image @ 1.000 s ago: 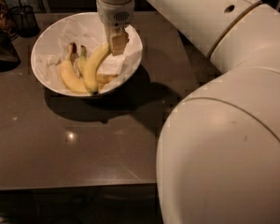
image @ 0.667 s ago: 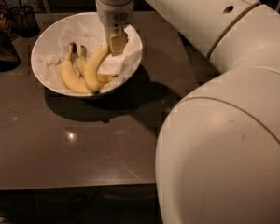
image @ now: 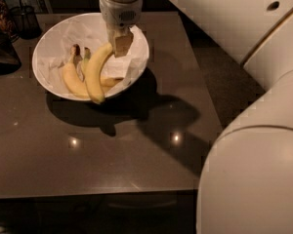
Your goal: Pick banana from white bowl
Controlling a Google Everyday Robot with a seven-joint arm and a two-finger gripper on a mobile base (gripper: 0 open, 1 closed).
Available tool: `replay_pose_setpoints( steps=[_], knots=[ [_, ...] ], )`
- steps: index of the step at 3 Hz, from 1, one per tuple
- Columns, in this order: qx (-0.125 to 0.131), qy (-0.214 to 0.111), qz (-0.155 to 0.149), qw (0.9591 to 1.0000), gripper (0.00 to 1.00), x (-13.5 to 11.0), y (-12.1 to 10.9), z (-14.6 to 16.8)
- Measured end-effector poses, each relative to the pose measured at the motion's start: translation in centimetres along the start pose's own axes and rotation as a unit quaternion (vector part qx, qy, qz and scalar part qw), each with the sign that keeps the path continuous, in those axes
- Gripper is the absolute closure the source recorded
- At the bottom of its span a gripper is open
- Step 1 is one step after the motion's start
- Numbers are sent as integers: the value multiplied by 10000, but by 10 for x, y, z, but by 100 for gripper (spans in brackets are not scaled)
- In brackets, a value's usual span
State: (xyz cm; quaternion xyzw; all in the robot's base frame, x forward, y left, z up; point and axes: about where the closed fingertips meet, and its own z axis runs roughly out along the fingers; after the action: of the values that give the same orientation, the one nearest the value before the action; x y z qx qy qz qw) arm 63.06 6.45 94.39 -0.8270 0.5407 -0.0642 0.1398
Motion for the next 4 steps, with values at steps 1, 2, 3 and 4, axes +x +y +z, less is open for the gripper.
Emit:
replay_pose_setpoints(
  steps=[1,2,3,4],
  knots=[
    [71,-143,-55,9999,100,-7,7,-11],
    [114,-292,-159,9994,100,-14,15,-22],
    [156,-381,-248,9988,100,-24,28,-34],
    [149,-451,-244,9986,100,-32,44,-42]
  ],
)
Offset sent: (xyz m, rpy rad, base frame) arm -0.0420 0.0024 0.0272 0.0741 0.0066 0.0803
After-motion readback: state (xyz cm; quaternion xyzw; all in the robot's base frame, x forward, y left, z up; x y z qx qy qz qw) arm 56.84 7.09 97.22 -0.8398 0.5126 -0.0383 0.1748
